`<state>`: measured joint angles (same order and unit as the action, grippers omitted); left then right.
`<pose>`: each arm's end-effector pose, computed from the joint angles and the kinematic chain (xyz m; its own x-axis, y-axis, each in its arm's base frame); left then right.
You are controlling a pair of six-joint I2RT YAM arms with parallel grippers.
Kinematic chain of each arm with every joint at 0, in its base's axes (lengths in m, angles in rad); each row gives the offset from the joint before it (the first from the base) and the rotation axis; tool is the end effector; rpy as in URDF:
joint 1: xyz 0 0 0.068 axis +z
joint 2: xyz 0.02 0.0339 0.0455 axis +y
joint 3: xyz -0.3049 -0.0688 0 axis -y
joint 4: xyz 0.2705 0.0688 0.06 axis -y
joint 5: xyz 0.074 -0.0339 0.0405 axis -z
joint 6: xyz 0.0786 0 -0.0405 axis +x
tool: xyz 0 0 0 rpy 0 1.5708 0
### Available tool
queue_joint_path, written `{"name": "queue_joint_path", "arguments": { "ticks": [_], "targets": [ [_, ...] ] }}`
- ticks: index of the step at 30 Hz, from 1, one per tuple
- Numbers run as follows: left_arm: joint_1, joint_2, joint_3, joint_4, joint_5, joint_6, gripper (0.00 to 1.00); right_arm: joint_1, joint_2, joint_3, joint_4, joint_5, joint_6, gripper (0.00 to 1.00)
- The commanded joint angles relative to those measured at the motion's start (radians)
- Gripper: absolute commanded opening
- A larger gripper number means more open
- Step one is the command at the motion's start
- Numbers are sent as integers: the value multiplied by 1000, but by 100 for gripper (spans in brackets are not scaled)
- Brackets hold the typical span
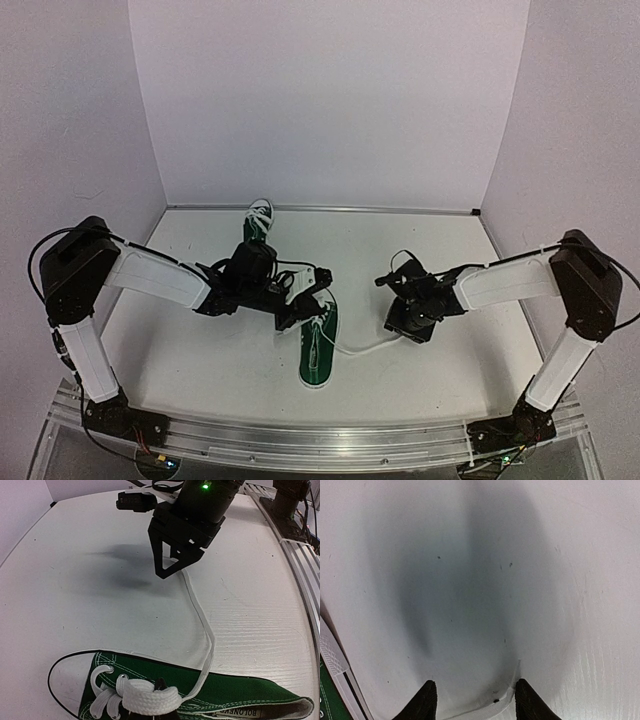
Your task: Tie the shoes
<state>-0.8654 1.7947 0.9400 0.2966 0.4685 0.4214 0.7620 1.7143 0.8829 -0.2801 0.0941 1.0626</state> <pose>0.2536 -0.3525 0.1698 0.0661 0.4853 -0.8719 0.9869 0.0968 0.1288 0.2639 0.2416 0.1194 -0.8897 0.3532 -0.2893 0.2467 0.9051 0.3463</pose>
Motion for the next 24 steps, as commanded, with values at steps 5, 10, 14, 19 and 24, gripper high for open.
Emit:
{"name": "queue_joint_path", "arguments": {
  "ticks": [5,10,14,19,24],
  "targets": [
    [-4,-51,-11,42,3,24,0,-3,139,14,-98,12,-1,24],
    [-4,-55,-22,53,10,35,0,-4,72,20,-66,9,-48,3],
    [-6,-57,-43,79,7,42,0,-12,9,109,-46,53,-162,0],
    [-9,-78,-68,121,-11,47,0,-22,-4,311,-35,30,-339,0],
    [-16,-93,-98,168,-26,64,0,-23,80,524,3,-180,-467,0]
  ]
}}
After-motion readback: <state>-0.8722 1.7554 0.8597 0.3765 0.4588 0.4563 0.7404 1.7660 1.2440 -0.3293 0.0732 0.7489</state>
